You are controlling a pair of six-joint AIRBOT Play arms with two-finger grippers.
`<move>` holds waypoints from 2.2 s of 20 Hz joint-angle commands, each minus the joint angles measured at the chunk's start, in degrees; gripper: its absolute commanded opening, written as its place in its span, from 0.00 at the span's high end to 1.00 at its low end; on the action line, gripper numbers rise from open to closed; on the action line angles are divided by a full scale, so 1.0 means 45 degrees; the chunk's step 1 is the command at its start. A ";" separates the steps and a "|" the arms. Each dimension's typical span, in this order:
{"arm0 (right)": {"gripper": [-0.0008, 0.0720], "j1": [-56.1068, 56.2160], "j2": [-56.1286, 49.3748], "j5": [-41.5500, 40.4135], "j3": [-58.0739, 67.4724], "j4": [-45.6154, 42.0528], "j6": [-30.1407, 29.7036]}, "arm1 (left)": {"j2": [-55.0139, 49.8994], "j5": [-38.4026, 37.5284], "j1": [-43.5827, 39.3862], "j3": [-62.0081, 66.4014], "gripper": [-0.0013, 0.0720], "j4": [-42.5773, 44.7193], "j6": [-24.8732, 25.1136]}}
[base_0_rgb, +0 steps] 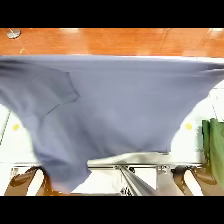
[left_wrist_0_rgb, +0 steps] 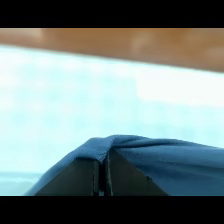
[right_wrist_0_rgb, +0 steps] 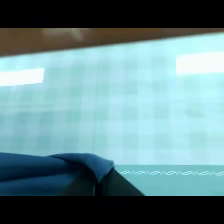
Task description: Fold the shirts.
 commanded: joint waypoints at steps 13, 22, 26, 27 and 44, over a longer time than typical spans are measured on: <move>0.96 0.0962 -1.3906 -0.4634 0.4818 0.3536 -0.0670 | -1.1453 0.6188 -0.2108 0.0918 0.95 -0.1613 -0.2701; 0.95 0.0481 -1.4537 -0.0427 0.5595 0.3589 -0.0729 | -1.1482 0.1472 -0.1467 0.1379 0.95 -0.2006 -0.0675; 0.95 0.0588 -1.4455 0.1190 0.5319 0.1953 -0.1107 | -1.1735 -0.0452 -0.1423 0.1103 0.95 -0.1268 0.0102; 0.96 0.0665 -1.4460 0.1107 0.5032 0.1447 -0.0981 | -1.1803 -0.0427 -0.1423 0.0811 0.95 -0.1185 0.0102; 0.14 -0.1462 -0.9088 -0.0005 -0.0763 0.1195 -0.0423 | -0.8340 -0.2783 0.0549 -0.3609 0.02 -0.1098 0.0865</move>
